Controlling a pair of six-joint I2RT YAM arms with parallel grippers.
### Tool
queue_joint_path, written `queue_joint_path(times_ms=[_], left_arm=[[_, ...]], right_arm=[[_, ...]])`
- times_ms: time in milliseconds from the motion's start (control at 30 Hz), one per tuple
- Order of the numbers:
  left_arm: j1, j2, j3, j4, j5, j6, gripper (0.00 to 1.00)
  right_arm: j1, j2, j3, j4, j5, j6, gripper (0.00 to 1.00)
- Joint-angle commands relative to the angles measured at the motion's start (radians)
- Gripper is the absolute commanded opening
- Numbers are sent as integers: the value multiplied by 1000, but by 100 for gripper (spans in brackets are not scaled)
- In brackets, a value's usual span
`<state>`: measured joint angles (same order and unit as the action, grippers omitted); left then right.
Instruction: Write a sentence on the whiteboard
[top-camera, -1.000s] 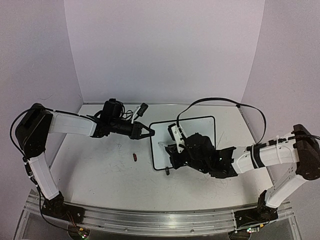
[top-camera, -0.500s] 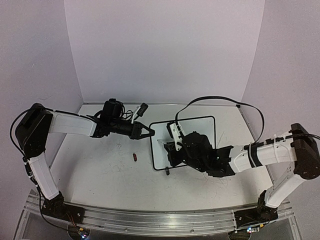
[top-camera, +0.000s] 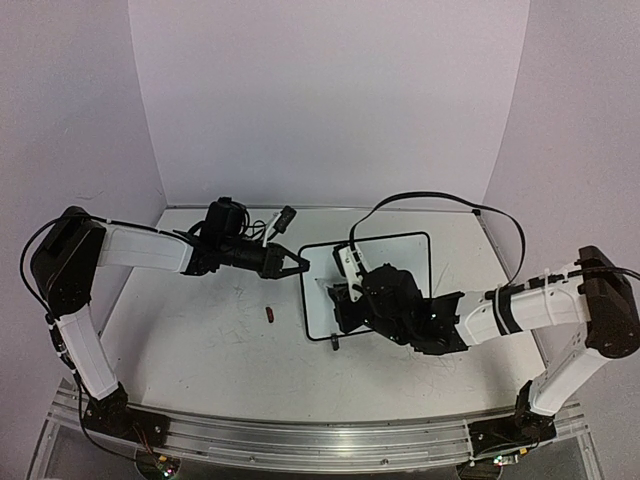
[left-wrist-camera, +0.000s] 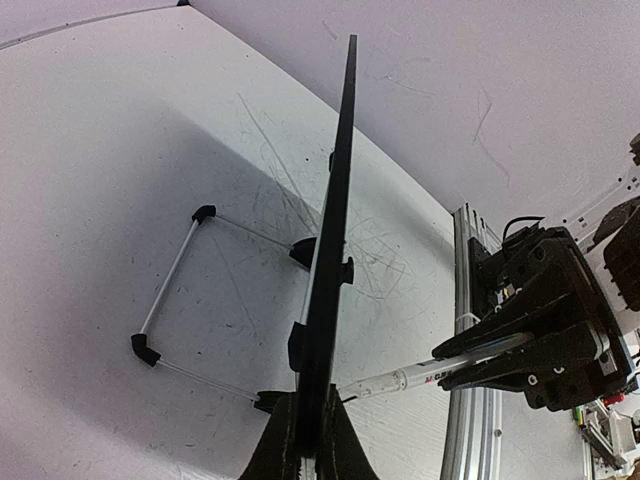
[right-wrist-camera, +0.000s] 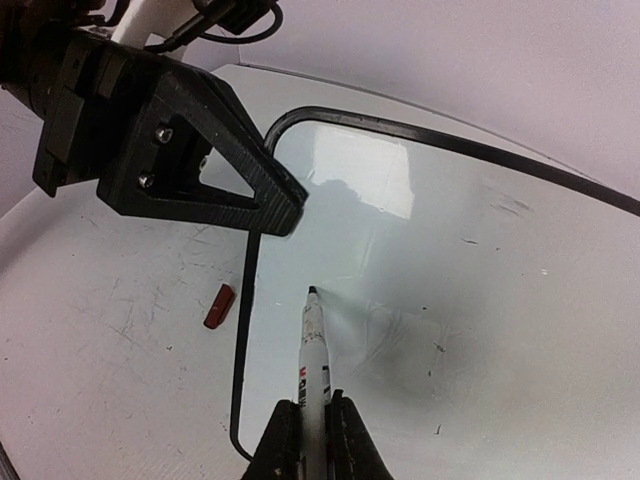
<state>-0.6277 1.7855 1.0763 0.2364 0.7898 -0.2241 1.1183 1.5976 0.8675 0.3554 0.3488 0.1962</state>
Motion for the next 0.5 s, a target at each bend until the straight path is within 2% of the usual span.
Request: queue_joint_path(times_ms=[0,467], left_arm=[[-7,3,-17,-61,-69,19,0],[-7,0,-18,-62,-66,19,0]], right_arm=[[6,24,53,34,27,8,0],[6,50,77,20,7,1,0]])
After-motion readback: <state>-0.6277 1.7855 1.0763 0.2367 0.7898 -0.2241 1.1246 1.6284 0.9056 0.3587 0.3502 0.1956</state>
